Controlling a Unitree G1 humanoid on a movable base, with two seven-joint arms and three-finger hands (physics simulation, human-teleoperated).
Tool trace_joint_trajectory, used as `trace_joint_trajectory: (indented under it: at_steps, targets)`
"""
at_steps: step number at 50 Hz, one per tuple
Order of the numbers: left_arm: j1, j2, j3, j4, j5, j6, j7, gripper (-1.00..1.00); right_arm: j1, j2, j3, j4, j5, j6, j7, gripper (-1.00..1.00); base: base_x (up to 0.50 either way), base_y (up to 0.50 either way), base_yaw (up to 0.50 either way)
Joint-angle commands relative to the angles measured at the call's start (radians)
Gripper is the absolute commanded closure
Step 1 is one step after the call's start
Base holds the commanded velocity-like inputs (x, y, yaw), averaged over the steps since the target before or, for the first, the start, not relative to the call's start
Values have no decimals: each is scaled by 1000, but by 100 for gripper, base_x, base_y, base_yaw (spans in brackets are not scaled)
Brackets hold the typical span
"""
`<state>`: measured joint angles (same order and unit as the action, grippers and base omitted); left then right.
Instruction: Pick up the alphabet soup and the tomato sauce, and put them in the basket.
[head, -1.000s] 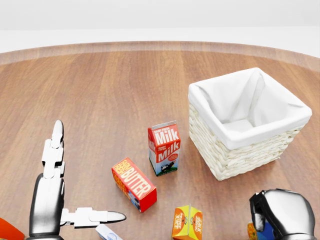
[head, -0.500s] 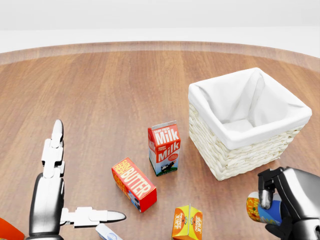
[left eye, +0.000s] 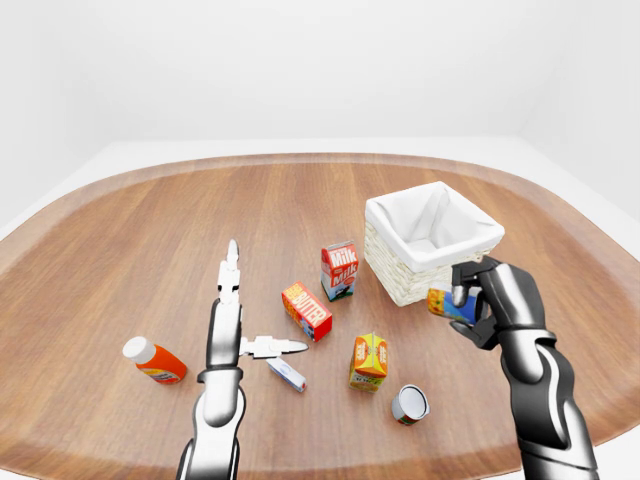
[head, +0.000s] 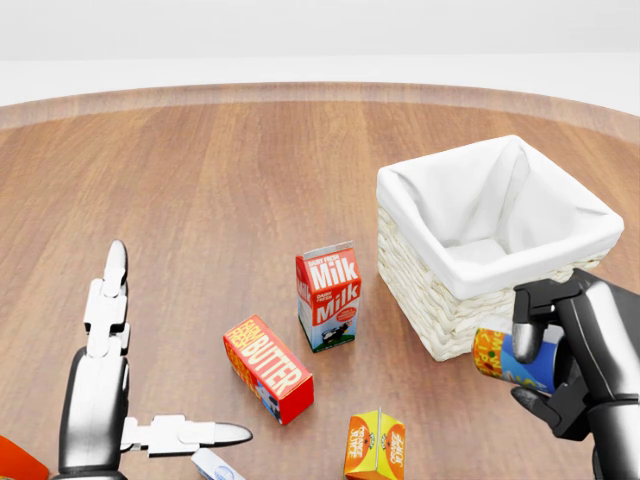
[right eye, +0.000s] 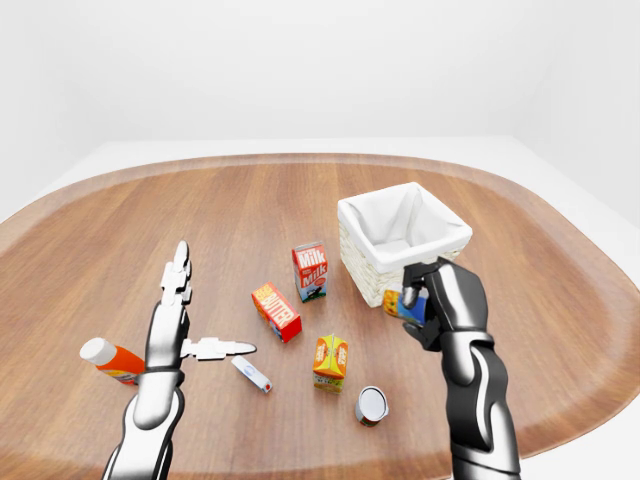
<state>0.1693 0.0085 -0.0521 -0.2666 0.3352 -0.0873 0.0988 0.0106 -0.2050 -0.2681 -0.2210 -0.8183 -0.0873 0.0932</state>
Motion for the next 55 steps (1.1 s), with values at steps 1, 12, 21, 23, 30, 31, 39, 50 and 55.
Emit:
trace_joint_trajectory:
  at_steps: [1,12,21,23,30,31,39,50,55]
  targets:
    - [6,-1,4,-13,-14,0,-2,-100,-30,8,0,-42,61,0,-19,100,0,0,0]
    - [-2,-2,6,-13,-17,0,-3,-100,-75,12,-14,-92,149,0,-46,100,0,0,0]
    - [-6,-2,10,-10,-23,0,-3,-100,-114,7,-23,-165,243,0,-81,100,0,0,0]
    - [-7,-2,10,-9,-25,0,-3,-100,-133,3,-27,-186,264,0,-78,100,0,0,0]
    - [-6,-2,10,-13,-26,0,-4,-100,-186,-13,4,-159,249,0,-79,100,0,0,0]
    - [-6,-2,10,-11,-26,0,-3,-100,-215,-20,11,-149,244,0,-77,100,0,0,0]
    - [-5,-1,9,-6,-25,0,-3,-100,-343,-60,45,-56,233,0,-86,100,0,0,0]
    - [0,-1,5,-5,-19,0,-1,-100,-528,-100,97,153,207,0,-111,100,0,0,0]
    - [1,-1,5,-2,-19,0,-1,-100,-604,-117,114,283,176,0,-153,100,0,0,0]
